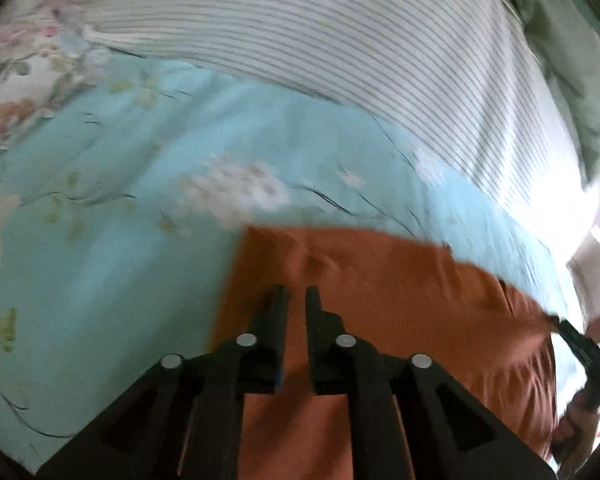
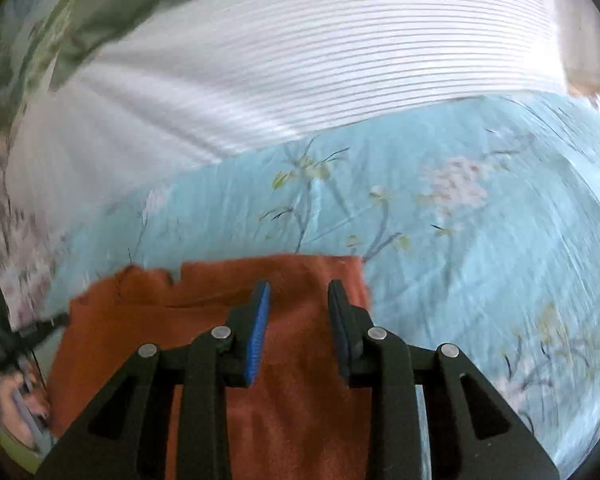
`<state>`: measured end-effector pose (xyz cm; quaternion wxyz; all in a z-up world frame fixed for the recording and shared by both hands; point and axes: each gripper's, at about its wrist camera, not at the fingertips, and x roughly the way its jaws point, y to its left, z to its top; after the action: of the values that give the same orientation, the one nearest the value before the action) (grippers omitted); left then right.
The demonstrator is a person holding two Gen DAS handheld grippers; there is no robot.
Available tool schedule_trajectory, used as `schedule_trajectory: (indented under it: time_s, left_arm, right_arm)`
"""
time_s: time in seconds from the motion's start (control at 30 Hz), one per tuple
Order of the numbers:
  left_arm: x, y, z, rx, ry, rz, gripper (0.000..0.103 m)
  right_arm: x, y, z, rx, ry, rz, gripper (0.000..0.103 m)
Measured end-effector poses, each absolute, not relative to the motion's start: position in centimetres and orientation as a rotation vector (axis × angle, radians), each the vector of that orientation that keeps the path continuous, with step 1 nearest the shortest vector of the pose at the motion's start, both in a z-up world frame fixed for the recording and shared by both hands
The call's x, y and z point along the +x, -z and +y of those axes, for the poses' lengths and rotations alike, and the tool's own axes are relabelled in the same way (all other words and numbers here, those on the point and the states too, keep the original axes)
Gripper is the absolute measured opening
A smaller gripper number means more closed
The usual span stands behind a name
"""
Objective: Fold small clothes
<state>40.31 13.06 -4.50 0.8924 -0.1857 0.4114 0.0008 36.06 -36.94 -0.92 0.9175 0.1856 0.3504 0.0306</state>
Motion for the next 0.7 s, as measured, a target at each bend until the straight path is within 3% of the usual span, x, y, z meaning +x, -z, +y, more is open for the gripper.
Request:
schedule_trajectory:
  time_s: [0.37,0.43,0.5,0.53,0.7]
  left_arm:
    - [26.2,4.1,10.5,-0.535,0.168,0.799,0.033]
    - [23.7,4.1,9.6,-0.564,0.197,0.788,0.048]
    - [20.8,4.3,9.0,-0.595,0.221,0.777,0.055]
    - [19.8,4.6,8.7,-0.606,0.221,0.776,0.057]
    - [17.1,6.8,8.6,-0.694,0.228,0.819,0.058]
  right_arm:
    - [25.5,2.8,-33.9,0.486,-0.237,0.762,0.035]
    - [24.2,3.5,-33.2,0.499,-0.258,0.768,0.038]
    - [23.0,4.2,-32.3,0.519,-0.276,0.775,0.047]
    - [22.4,4.4,-32.0,0.529,-0.285,0.775,0.052]
    - [20.0,5.2,-30.4,0.558,-0.32,0.785,0.052]
